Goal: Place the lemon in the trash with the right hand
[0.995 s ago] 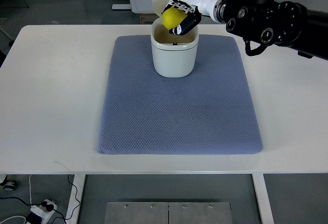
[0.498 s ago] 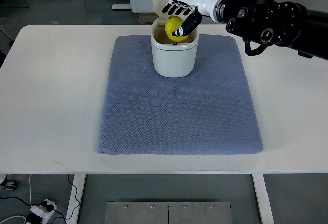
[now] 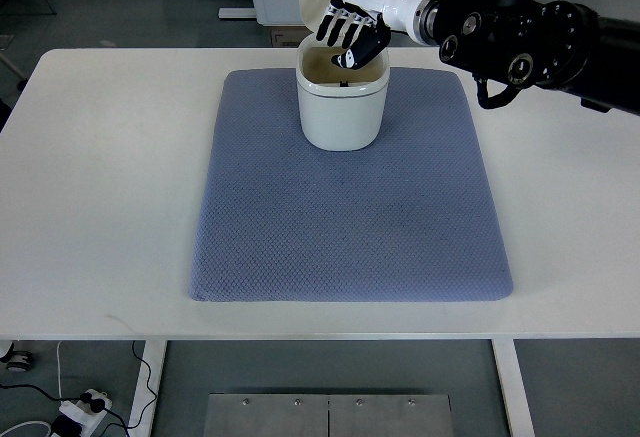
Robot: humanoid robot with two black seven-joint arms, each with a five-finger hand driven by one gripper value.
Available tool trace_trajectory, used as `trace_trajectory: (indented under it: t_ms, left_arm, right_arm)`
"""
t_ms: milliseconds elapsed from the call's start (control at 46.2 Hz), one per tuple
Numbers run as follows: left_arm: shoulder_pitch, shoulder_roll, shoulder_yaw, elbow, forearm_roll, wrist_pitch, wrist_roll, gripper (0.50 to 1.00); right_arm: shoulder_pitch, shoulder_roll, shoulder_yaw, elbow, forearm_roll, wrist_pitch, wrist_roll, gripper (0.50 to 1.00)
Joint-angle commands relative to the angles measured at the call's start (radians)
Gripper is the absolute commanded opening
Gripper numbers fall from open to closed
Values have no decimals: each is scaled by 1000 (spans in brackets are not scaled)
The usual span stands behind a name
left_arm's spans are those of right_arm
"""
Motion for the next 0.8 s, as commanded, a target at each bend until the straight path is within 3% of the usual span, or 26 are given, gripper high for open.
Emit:
trace_trajectory:
  t_ms: [0,151,649,779]
  left_arm:
    - [0,0,0,0,0,0,0,1000]
    - [0,0,0,0,0,0,0,1000]
    - [0,0,0,0,0,0,0,1000]
    - [0,0,0,0,0,0,0,1000]
  right_arm:
    - [3,0,0,5,1,2,-2,575]
    - [11,-5,3,26,3,2,-3,581]
    - [7,-238,69,113,-3,12,-3,602]
    - [-7,-276,113,124,-3,12,-5,638]
